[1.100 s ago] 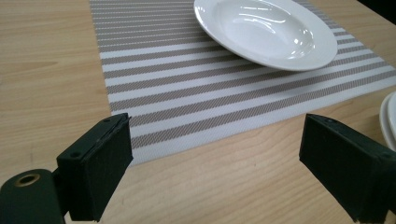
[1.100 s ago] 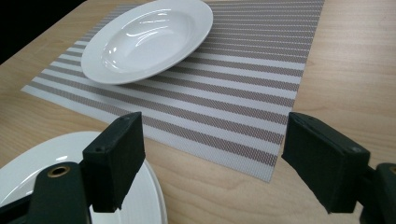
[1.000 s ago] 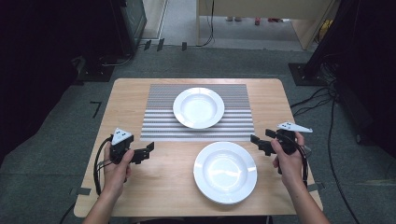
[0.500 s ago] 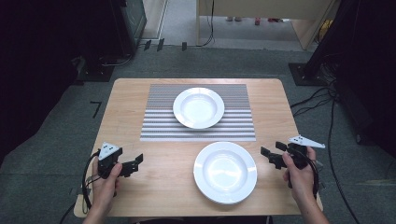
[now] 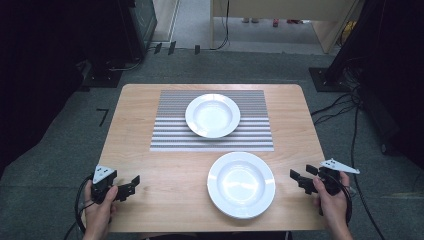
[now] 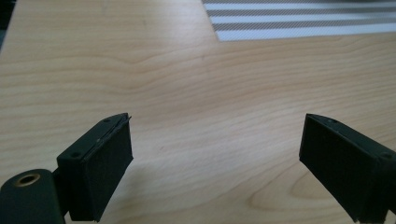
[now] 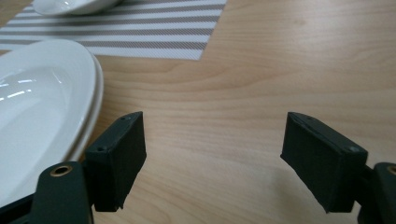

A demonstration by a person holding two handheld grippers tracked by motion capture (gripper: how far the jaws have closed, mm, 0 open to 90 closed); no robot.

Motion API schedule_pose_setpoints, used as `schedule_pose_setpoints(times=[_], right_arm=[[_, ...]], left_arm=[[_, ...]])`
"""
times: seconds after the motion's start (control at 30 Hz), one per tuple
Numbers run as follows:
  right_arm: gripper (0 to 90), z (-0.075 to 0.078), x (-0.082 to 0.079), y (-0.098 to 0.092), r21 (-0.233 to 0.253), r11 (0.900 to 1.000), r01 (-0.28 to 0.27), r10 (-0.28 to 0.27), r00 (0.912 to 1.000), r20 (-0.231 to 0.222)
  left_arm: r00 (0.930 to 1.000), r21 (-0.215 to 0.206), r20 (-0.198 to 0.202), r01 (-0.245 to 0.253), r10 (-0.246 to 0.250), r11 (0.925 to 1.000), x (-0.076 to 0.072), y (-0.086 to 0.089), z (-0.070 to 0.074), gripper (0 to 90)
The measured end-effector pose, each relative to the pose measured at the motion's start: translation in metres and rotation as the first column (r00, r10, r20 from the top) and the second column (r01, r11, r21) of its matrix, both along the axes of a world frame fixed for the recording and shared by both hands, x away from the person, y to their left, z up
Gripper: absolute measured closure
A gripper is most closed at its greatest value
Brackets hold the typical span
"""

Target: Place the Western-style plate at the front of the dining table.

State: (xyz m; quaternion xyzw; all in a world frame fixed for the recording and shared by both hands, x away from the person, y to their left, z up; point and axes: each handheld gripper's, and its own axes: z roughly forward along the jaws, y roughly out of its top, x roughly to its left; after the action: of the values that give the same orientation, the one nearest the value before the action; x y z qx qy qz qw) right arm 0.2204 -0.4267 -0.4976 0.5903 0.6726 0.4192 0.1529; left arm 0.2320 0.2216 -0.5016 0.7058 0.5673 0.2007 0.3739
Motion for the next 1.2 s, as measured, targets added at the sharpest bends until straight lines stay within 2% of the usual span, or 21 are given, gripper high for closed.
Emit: schedule_pose_setpoints(times=[0.03, 0.23, 0.43, 0.73, 0.93, 0.97, 1.0, 1.07, 1.2], right_arm=[[21.8, -0.005, -0.005, -0.004, -0.014, 1.000, 0.008, -0.008, 0.9999, -0.015], [21.3, -0.012, -0.018, -0.014, -0.032, 0.999, 0.023, -0.024, 0.9991, -0.033], [20.8, -0.019, -0.029, -0.020, -0.065, 0.997, 0.034, -0.038, 0.9975, -0.060], [20.4, -0.022, -0.039, -0.019, -0.117, 0.992, 0.042, -0.046, 0.9982, -0.037], [13.1, -0.026, -0.042, -0.009, -0.172, 0.984, 0.047, -0.049, 0.9988, -0.009], [11.3, -0.027, -0.042, -0.006, -0.190, 0.981, 0.049, -0.052, 0.9986, -0.008], [5.3, -0.028, -0.041, 0.000, -0.232, 0.972, 0.038, -0.042, 0.9991, -0.011], [1.1, -0.029, -0.040, 0.005, -0.271, 0.962, 0.020, -0.028, 0.9993, -0.025], [0.0, -0.029, -0.038, 0.007, -0.275, 0.961, 0.020, -0.030, 0.9990, -0.032]], left_arm=[[1.0000, 0.006, -0.003, -0.009, 0.009, 0.9999, -0.002, 0.005, -0.001, 9.4], [0.9994, 0.029, -0.017, -0.029, 0.029, 0.9992, -0.010, 0.016, -0.007, 9.4], [0.9989, 0.060, -0.030, -0.035, 0.037, 0.9976, -0.016, 0.022, -0.014, 9.4], [0.9992, 0.091, -0.014, -0.036, 0.038, 0.9952, -0.021, 0.021, -0.016, 9.5], [0.9992, 0.126, -0.012, -0.037, 0.039, 0.9913, -0.022, 0.018, -0.017, 9.4], [0.9991, 0.132, -0.012, -0.038, 0.040, 0.9905, -0.022, 0.017, -0.017, 9.4], [0.9991, 0.151, -0.013, -0.037, 0.039, 0.9879, -0.022, 0.015, -0.017, 9.4], [0.9992, 0.150, -0.013, -0.036, 0.038, 0.9880, -0.022, 0.015, -0.017, 9.4], [0.9992, 0.143, -0.012, -0.036, 0.038, 0.9891, -0.022, 0.016, -0.017, 9.4]])
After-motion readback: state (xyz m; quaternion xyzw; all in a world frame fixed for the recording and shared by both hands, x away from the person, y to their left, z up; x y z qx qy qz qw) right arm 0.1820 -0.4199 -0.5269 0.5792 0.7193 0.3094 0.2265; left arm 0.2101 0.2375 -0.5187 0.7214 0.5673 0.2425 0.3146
